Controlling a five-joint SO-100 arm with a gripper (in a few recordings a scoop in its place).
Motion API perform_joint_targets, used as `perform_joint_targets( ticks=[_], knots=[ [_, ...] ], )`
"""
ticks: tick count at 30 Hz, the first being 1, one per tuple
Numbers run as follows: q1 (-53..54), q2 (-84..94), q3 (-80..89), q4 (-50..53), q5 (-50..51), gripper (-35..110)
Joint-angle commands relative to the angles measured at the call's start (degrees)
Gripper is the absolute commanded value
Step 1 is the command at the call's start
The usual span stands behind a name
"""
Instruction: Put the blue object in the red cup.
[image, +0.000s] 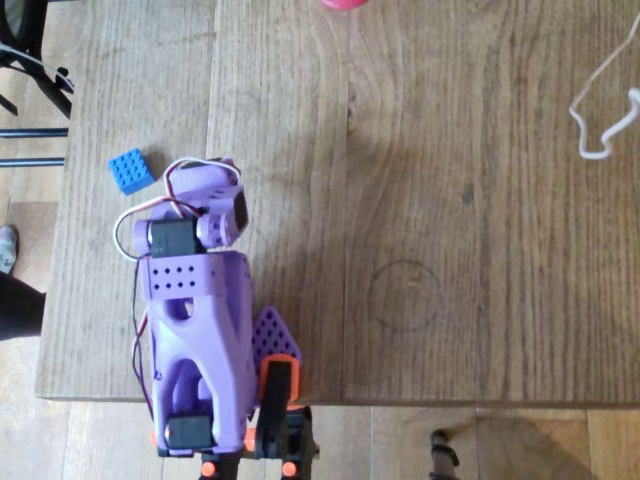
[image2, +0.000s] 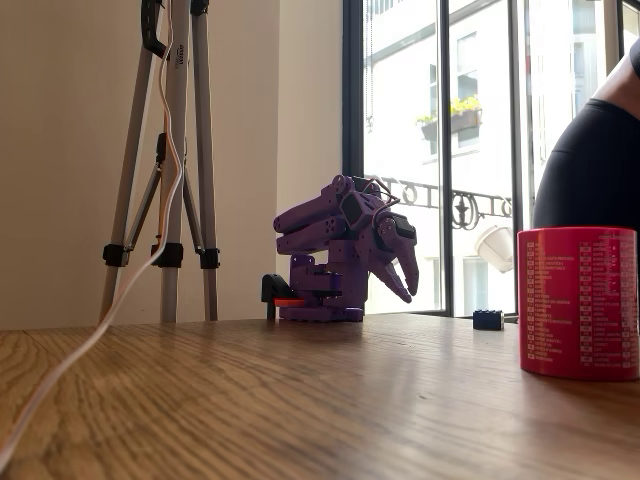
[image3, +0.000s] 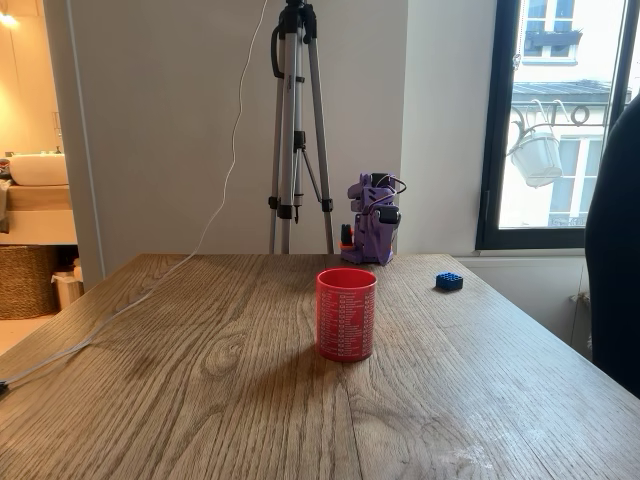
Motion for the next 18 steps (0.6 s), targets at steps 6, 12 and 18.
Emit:
perform_joint_targets(
  ticks=[6, 12, 18],
  knots=[
    [1.0, -0.3, -1.0, 0.2, 10.1, 0],
    [-0.6, -0.3, -1.0, 0.3, 9.0, 0],
    [-0.6, -0.3, -1.0, 0.3, 9.0, 0]
  ],
)
